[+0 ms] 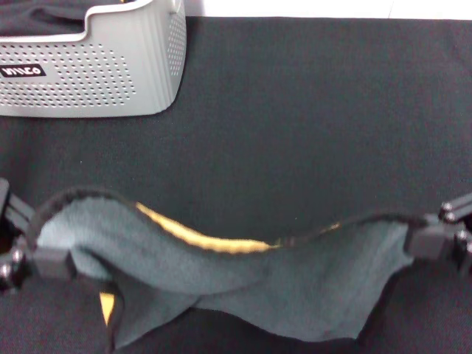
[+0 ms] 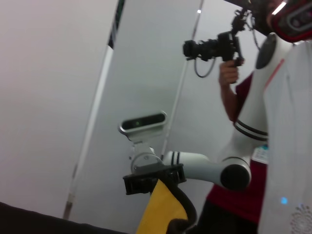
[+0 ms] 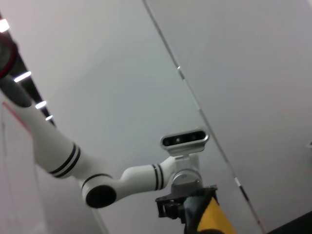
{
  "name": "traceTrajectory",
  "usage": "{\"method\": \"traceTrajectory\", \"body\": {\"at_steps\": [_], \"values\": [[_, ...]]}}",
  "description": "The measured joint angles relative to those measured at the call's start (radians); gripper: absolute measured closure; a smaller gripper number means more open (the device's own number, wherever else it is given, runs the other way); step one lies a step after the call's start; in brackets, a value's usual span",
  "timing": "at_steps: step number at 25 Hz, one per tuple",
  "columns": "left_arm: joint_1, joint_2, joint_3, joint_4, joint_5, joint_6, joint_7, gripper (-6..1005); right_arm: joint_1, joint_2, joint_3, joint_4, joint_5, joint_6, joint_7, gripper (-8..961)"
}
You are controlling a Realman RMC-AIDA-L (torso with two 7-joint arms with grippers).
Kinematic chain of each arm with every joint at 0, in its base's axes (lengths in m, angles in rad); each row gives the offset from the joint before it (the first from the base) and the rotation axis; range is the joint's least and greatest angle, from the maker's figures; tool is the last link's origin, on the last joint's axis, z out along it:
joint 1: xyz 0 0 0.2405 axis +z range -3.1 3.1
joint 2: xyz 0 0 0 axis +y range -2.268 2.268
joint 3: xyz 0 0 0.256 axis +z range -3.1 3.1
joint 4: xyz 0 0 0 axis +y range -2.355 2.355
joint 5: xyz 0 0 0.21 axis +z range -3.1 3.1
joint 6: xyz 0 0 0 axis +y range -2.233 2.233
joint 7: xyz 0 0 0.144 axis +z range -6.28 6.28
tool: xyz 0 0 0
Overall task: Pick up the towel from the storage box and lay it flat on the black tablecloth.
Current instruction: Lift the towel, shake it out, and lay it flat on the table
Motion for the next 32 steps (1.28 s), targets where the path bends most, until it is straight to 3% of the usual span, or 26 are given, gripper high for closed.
{"method": "traceTrajectory", "body": {"at_steps": [4,8,17,25,28,32], "values": [[-0.030,0.002,-0.022,-0.033,0.004,0.000,-0.014,977,0.059,-0.012,0.026,0.085,0.021,0.000,0.004,947],[-0.052,0.009,-0.018,-0.026,-0.002,0.001,-0.043,977,0.082,-0.021,0.020,0.073,0.049,0.002,0.022,947],[-0.055,0.019,-0.018,0.019,-0.019,0.003,-0.056,977,0.063,-0.023,0.009,-0.007,0.075,0.007,0.050,947],[-0.014,0.050,-0.013,0.069,-0.060,0.006,-0.069,977,0.015,-0.019,-0.021,-0.020,0.082,0.009,0.054,947],[0.001,0.052,-0.010,0.077,-0.056,0.007,-0.070,976,-0.003,-0.015,-0.017,-0.004,0.077,0.009,0.043,947],[0.003,0.042,-0.034,0.039,-0.019,0.003,-0.061,976,0.026,-0.017,0.030,0.081,0.057,0.005,0.012,948]]}}
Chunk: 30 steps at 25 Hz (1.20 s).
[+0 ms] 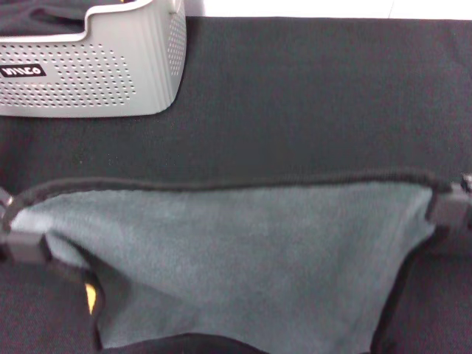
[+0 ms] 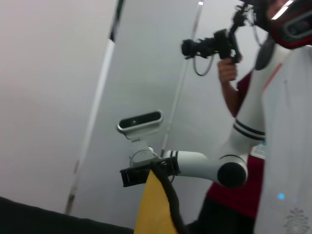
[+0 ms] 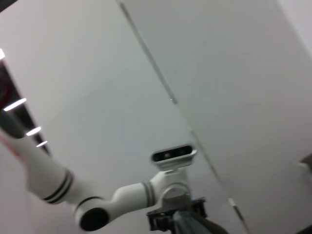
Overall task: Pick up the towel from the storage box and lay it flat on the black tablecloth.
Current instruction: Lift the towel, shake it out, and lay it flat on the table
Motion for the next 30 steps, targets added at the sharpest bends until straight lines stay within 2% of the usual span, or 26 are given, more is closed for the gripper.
{"method": "traceTrajectory", "body": {"at_steps": [2,3,7,9,11,16,20,30], "values": [[-0.020,-0.019,-0.048,-0.053,0.031,-0.002,0.003,976,0.039,0.002,0.043,0.079,-0.032,-0.003,-0.014,948],[-0.020,-0.019,-0.048,-0.053,0.031,-0.002,0.003,976,0.059,0.003,0.067,0.118,-0.052,-0.004,-0.021,948],[-0.060,-0.063,-0.144,-0.126,0.112,-0.007,0.004,976,0.138,0.009,0.129,0.248,-0.124,-0.016,-0.045,948],[-0.084,-0.094,-0.222,-0.163,0.182,-0.010,0.005,976,0.169,0.010,0.142,0.288,-0.154,-0.035,-0.057,948],[-0.118,-0.135,-0.341,-0.208,0.302,-0.015,0.017,976,0.204,0.012,0.159,0.331,-0.189,-0.063,-0.072,948],[-0.193,-0.215,-0.596,-0.272,0.569,-0.058,0.077,976,0.296,0.016,0.183,0.423,-0.264,-0.150,-0.110,948],[-0.243,-0.258,-0.662,-0.277,0.706,-0.204,0.113,976,0.356,0.011,0.184,0.450,-0.301,-0.242,-0.134,948],[-0.312,-0.289,-0.660,-0.280,0.828,-0.440,0.149,976,0.471,-0.007,0.185,0.461,-0.411,-0.486,-0.154,948]]}}
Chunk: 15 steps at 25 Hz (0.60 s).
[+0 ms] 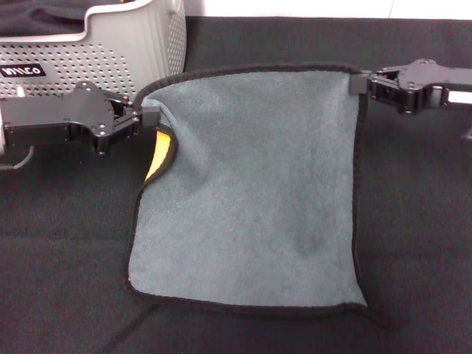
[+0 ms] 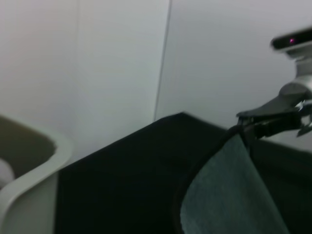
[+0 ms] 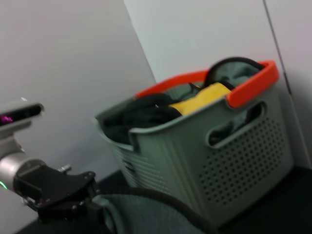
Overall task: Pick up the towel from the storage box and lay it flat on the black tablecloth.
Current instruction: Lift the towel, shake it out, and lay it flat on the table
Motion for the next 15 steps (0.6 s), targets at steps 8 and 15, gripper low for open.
{"method": "traceTrajectory", "body": {"at_steps": [8,15], "values": [[-0.037,-0.014,0.001,0.001,0.108,-0.130,0.010,975,0.096,0.008,-0.001,0.059,-0.149,-0.143,0.002,947],[-0.053,-0.033,0.000,0.011,0.154,-0.209,0.009,975,0.165,0.009,-0.007,0.117,-0.211,-0.234,0.002,947]]}}
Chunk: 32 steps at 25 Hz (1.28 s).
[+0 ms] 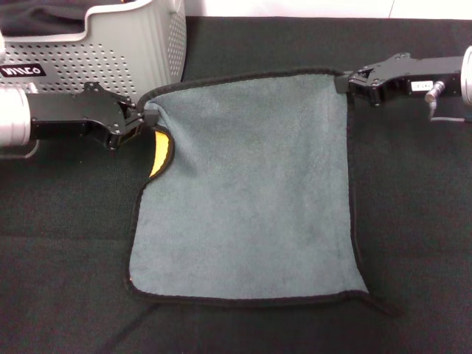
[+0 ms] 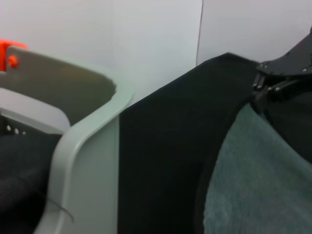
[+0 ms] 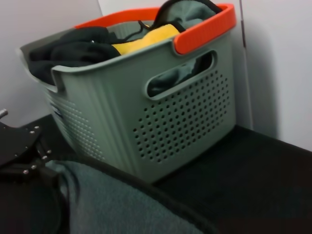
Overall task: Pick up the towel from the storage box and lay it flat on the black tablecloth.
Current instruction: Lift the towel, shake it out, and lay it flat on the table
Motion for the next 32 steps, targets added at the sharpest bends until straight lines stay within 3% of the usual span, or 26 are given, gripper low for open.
{"method": "traceTrajectory", "body": {"at_steps": [4,9,21,29,32], "values": [[-0.002,-0.016,0.001,0.014,0.018,-0.034,0.002,975,0.012,0.009,-0.002,0.002,-0.037,-0.038,-0.001,948],[-0.010,-0.019,-0.001,0.017,0.022,-0.067,0.003,972,0.026,0.024,-0.002,0.015,-0.076,-0.070,0.002,948],[-0.012,-0.021,-0.002,0.024,0.024,-0.083,0.004,927,0.035,0.029,-0.005,0.027,-0.078,-0.085,-0.001,947],[-0.007,-0.038,-0.004,0.024,0.024,-0.109,-0.004,884,0.033,0.039,-0.005,0.027,-0.091,-0.109,0.007,947],[-0.002,-0.046,-0.009,0.024,0.024,-0.149,-0.022,868,0.032,0.049,-0.006,0.024,-0.126,-0.183,0.033,866]]}}
